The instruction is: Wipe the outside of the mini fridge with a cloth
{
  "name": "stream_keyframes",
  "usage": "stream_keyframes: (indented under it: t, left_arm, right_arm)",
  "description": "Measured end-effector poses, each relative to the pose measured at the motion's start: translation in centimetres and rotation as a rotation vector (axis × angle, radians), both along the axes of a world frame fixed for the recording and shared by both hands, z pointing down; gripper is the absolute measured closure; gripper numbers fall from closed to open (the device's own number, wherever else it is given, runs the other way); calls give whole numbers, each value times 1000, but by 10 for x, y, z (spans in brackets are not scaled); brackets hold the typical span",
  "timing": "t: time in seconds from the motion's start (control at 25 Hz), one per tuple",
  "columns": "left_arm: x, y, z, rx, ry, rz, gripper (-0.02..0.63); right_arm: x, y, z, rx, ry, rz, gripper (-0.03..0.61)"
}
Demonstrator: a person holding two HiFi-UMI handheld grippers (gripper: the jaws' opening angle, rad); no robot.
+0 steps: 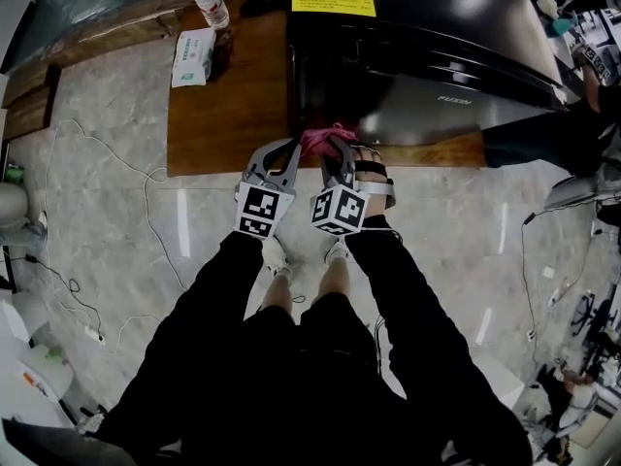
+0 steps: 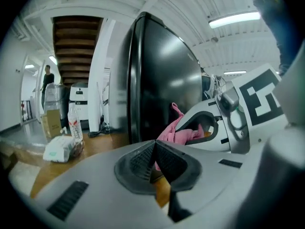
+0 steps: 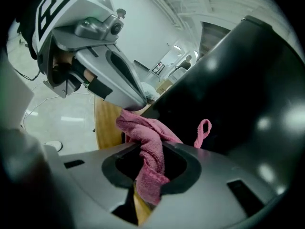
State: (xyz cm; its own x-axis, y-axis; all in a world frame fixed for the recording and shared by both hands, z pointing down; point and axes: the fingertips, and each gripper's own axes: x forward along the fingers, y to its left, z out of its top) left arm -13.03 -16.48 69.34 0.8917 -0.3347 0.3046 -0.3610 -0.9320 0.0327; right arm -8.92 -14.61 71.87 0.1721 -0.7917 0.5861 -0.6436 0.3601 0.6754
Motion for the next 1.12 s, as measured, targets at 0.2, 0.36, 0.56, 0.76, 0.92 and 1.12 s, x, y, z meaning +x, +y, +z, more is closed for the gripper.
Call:
stream_keyframes:
  t: [0.2,0.36,0.56,0.76,0.92,1.12]
  left_arm:
    - [-4,-3,39,-123,-12,-26,607]
    - [-14,4,34,-119,-11,-31,607]
    - [-31,3,32,-112,-22,-42,607]
    - [-40,6,8,-66,-49,-27,607]
    - [-35,26,-46,-38,9,20,607]
    - [-19,67,-124,-19,115,105,607]
  right_arm:
    - [3,1,59,-100,-21,1,488]
    - [3,7,102,-207,-64,14,488]
    - [3,8,120,-249,-104,23,486]
    - [-9,24,67,-172,-92,11,484]
    - [-14,57,-8,-87,-64,40,482]
    - [0,99,-105,33,46,92,480]
